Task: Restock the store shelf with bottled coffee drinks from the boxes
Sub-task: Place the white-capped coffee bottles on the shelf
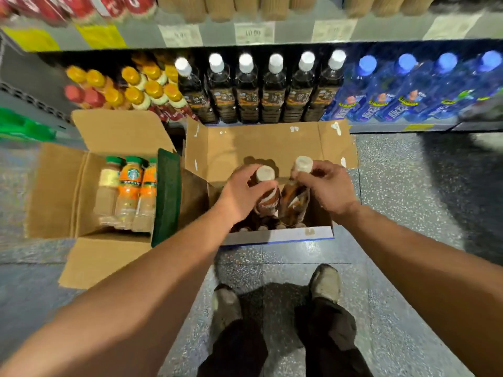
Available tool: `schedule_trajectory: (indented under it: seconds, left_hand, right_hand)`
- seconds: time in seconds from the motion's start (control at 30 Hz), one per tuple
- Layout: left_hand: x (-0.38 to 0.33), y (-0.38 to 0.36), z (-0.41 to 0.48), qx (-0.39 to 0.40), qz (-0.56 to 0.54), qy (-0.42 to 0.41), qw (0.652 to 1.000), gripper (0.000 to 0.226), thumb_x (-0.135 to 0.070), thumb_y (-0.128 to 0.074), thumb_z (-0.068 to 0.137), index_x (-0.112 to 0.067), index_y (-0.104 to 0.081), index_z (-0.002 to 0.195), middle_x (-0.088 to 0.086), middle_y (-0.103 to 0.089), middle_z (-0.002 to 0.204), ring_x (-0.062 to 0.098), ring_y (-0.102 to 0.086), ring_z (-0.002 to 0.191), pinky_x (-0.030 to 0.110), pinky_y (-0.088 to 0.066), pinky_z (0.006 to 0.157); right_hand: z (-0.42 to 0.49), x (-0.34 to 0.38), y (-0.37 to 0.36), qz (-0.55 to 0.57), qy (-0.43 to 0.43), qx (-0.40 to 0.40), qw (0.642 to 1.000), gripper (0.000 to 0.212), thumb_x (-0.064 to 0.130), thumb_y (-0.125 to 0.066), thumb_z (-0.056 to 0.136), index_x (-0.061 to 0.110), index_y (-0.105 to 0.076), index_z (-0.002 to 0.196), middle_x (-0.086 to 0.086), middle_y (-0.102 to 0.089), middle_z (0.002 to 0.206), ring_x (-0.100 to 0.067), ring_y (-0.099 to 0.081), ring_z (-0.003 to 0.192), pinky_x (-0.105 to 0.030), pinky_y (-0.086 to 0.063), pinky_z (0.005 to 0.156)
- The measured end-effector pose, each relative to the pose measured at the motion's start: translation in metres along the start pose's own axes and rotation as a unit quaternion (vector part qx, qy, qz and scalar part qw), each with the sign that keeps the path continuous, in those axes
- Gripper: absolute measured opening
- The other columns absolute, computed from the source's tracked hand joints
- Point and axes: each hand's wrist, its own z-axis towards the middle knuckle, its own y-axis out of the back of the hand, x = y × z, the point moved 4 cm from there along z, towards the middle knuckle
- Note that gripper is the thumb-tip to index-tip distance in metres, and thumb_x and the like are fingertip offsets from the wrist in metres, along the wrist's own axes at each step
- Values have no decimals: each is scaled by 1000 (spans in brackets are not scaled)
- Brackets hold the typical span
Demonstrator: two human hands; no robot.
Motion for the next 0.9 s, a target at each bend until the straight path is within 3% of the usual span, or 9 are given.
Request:
schedule_trajectory:
  seconds: [0.1,0.17,0.23,0.27,0.4,0.6,0.77,0.9]
  left_hand:
    - [-36,35,-23,-20,-37,-16,999,18,-22,-66,87,-20,-64,104,-3,-62,105,8,-57,95,4,-40,72]
    - [-58,55,-37,-25,-63,-33,997,10,-22,-63,89,-25,-62,99,-8,-64,97,4,-58,88,2,-42,69]
    - [-78,76,-50,-35,-72,-47,996,16,-27,-60,91,-19,-61,106,2,-66,104,14,-60,95,15,-47,79]
    - [-88,87,-56,-41,-75,-52,995,18,-30,-59,92,-21,-61,107,4,-65,106,16,-60,98,21,-48,81]
    - [-129,128,-84,-90,-95,-99,986,12,-34,-55,93,-29,-60,103,-3,-68,99,7,-64,88,14,-49,68]
    - [-173,186,-117,-127,-104,-134,977,5,-25,-54,94,-27,-59,96,-7,-63,87,2,-59,79,23,-47,76]
    - [-199,236,-136,-126,-115,-158,973,6,-25,-56,94,-25,-61,97,-14,-62,87,-14,-57,72,2,-42,65]
    - [-223,275,-146,-126,-103,-166,973,8,-24,-58,92,-27,-59,85,-14,-57,75,-5,-52,67,3,-39,56]
  right_hand:
    - [-13,46,-11,46,3,39,998,4,17,-72,81,18,-75,79,3,-73,73,-10,-67,68,-25,-56,68]
    - [-21,76,-18,52,7,63,997,13,19,-68,85,8,-73,88,-6,-72,79,-16,-66,72,-29,-55,71]
    - [-29,105,-25,52,30,81,995,22,21,-65,88,0,-68,93,-7,-69,77,-14,-63,68,-25,-51,64]
    - [-34,120,-28,55,39,86,994,22,22,-63,89,0,-67,94,-5,-67,77,-13,-62,67,-23,-49,62]
    - [-52,179,-43,79,71,115,988,14,26,-63,90,14,-70,95,2,-66,76,-9,-62,69,-20,-49,61]
    - [-80,257,-70,80,120,159,977,11,29,-64,89,23,-70,82,6,-67,72,-10,-63,69,-27,-47,66]
    - [-109,316,-92,56,184,171,966,14,21,-59,92,12,-66,85,5,-66,71,-8,-62,68,-20,-46,63]
    - [-132,359,-107,19,235,158,959,24,22,-56,93,13,-58,72,16,-58,59,2,-55,60,-15,-44,58]
